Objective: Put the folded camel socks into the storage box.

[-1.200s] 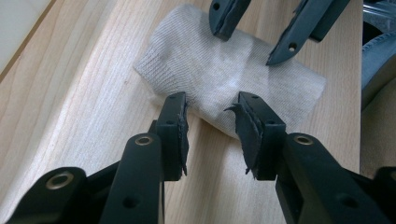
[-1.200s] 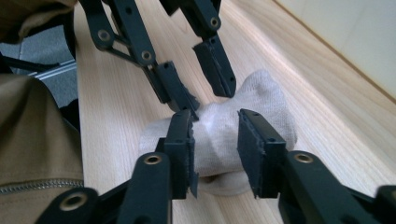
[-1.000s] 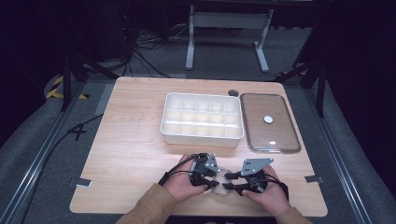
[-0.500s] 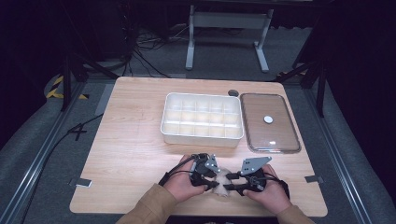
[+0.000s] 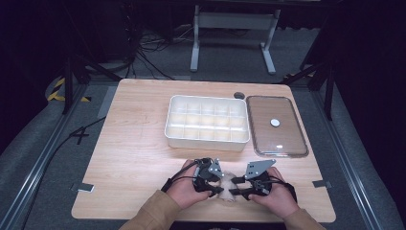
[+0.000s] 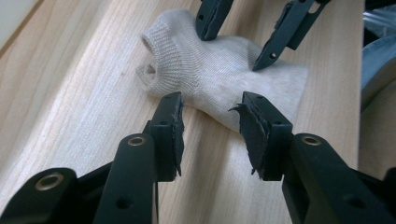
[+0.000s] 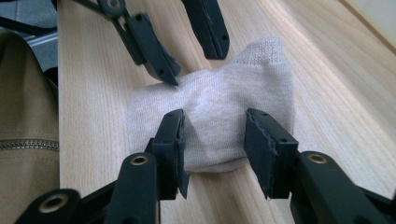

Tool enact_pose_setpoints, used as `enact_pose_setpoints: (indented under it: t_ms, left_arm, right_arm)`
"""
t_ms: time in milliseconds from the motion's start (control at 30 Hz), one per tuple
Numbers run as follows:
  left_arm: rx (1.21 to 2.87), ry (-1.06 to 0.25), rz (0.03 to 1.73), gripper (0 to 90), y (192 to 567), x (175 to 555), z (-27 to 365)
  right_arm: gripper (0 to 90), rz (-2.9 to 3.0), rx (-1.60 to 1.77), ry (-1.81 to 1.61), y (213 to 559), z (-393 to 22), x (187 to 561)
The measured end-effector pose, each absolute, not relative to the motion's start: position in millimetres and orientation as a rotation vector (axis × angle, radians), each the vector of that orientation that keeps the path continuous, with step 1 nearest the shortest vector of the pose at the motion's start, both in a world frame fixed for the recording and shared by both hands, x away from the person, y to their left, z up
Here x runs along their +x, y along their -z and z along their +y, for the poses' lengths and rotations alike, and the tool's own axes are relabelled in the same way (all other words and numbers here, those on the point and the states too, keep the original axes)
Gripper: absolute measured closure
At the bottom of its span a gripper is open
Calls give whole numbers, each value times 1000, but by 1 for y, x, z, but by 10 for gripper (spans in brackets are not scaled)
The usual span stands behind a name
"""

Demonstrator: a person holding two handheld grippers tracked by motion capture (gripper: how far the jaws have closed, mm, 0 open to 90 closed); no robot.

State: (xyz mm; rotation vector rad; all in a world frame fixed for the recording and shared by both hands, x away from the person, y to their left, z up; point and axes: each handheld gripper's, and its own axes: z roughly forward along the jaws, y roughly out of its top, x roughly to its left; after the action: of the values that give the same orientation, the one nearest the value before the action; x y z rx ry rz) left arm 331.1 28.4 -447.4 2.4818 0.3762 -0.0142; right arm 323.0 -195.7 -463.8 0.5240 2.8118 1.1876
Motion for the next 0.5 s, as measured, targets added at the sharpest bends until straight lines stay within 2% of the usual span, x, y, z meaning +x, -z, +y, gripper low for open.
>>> enact_pose_setpoints:
  t_ms: [367,500]
  left_arm:
    - [2512,37,363,589,451,328,26]
    - [2485,5,372,581,447,328,28]
  right_arm:
    - [567,2776,491,-1172,460,-197,325]
    - [551,2773,517,-1175,461,-199,326]
